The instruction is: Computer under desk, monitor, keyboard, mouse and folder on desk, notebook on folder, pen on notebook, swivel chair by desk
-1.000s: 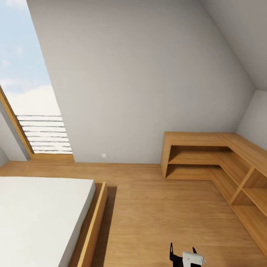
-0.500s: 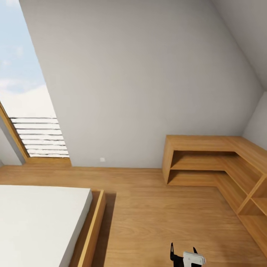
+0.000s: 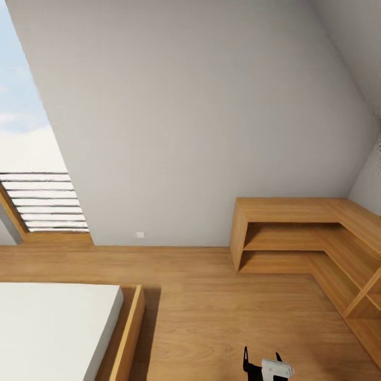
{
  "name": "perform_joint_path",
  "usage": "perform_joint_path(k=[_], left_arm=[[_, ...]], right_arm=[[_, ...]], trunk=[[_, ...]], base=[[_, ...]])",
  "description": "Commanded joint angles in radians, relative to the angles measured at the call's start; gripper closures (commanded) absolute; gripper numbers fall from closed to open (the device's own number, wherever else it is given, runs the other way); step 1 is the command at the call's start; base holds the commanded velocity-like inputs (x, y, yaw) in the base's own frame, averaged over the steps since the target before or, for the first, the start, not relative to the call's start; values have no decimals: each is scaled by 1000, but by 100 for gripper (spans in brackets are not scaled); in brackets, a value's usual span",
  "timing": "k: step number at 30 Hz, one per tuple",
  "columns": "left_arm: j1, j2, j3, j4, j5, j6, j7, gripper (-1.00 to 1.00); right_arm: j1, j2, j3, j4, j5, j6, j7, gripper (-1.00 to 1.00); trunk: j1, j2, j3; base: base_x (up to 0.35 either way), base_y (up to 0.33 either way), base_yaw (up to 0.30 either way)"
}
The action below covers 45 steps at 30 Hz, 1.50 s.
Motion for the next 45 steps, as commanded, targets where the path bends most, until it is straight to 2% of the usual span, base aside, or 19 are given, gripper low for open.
perform_joint_path(k=[1,45], left_arm=[[-1,1,-9,-4,3,-3,10,-100],[-1,1,-9,-4,3,-3,10,-100]], right_arm=[[-1,-1,9,1,-10,-4,-2,-100],[-1,-6,10,1,-8,-5,5,-100]], trunk=[[1,-2,-2],[1,-2,17]], base=[[322,0,-197],[322,0,-253]])
